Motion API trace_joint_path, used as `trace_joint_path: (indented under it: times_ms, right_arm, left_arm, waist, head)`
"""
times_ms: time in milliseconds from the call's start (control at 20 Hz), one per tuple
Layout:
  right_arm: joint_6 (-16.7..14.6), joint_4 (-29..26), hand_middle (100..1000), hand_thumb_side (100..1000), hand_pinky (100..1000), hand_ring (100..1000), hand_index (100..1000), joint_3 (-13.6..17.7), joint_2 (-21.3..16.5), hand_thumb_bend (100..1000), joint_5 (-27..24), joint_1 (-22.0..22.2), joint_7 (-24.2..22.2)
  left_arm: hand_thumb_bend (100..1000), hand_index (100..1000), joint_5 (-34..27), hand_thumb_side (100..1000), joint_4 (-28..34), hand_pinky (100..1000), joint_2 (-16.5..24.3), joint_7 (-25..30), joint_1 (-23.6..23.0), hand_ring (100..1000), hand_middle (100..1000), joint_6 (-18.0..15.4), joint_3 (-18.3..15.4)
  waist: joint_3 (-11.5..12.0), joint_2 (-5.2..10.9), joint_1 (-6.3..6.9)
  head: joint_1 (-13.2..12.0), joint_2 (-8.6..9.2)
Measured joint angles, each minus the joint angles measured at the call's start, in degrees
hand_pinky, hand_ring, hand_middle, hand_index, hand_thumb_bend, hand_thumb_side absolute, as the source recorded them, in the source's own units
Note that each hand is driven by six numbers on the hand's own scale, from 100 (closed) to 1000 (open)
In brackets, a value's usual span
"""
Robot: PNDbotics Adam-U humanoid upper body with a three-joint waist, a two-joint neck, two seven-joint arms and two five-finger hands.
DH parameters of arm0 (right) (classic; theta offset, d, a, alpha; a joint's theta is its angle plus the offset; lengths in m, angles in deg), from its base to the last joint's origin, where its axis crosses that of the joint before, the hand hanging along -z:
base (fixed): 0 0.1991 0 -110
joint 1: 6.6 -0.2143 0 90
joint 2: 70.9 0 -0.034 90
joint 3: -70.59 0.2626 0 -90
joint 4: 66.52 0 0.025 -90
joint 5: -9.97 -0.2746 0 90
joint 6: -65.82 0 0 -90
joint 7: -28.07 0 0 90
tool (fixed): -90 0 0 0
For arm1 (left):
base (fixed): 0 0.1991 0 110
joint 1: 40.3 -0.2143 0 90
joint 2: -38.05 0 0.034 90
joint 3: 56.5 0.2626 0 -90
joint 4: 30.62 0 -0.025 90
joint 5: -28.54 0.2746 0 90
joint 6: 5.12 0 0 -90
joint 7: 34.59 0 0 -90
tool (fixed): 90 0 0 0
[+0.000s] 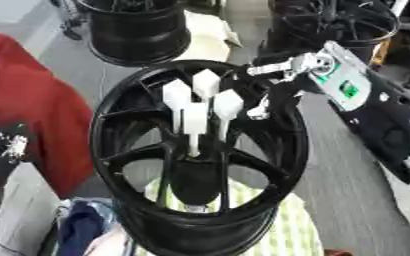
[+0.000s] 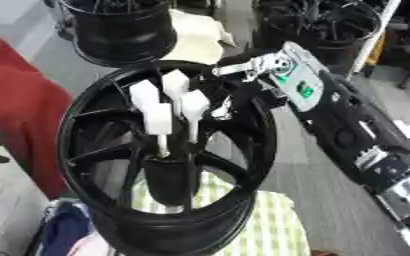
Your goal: Pull the pin out of the wheel hub.
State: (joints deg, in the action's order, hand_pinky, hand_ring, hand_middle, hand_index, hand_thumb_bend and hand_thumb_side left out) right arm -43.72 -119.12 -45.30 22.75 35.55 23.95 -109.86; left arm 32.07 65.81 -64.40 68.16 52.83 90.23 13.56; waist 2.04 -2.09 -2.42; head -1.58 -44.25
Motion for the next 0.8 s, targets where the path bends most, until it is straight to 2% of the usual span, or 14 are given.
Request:
trace_joint_path:
  times_ms: [450,550,650,800]
  right_arm:
    - [-0.09,0.86,774,441,836,848,896,1.19,0.81,265,0.40,0.00,0.09]
    - [-0.09,0.86,764,446,834,842,877,1.19,0.99,263,0.37,-0.01,0.08]
    - [-0.06,0.86,720,442,828,827,821,1.19,1.00,254,0.37,-0.01,0.06]
    - [-0.02,0.88,643,411,817,798,753,1.51,1.12,197,0.37,-0.03,0.02]
  left_arm:
    - [225,843,0.00,549,0.00,591,-0.04,0.00,0.00,771,673,0.00,0.00]
    - [225,843,0.00,549,0.00,591,-0.13,0.00,0.00,771,673,0.00,0.00]
    - [225,843,0.00,549,0.00,591,-0.31,0.00,0.00,771,673,0.00,0.00]
    - [225,843,0.00,549,0.00,591,-0.46,0.00,0.00,771,673,0.00,0.00]
  waist:
    - [0.15,0.00,-0.01]
    - [0.15,0.00,-0.01]
    - [0.15,0.00,-0.01]
    - [0.15,0.00,-0.01]
  head:
    - [0.21,0.00]
    - [0.22,0.00]
    - [0.23,0.00]
    - [0.25,0.00]
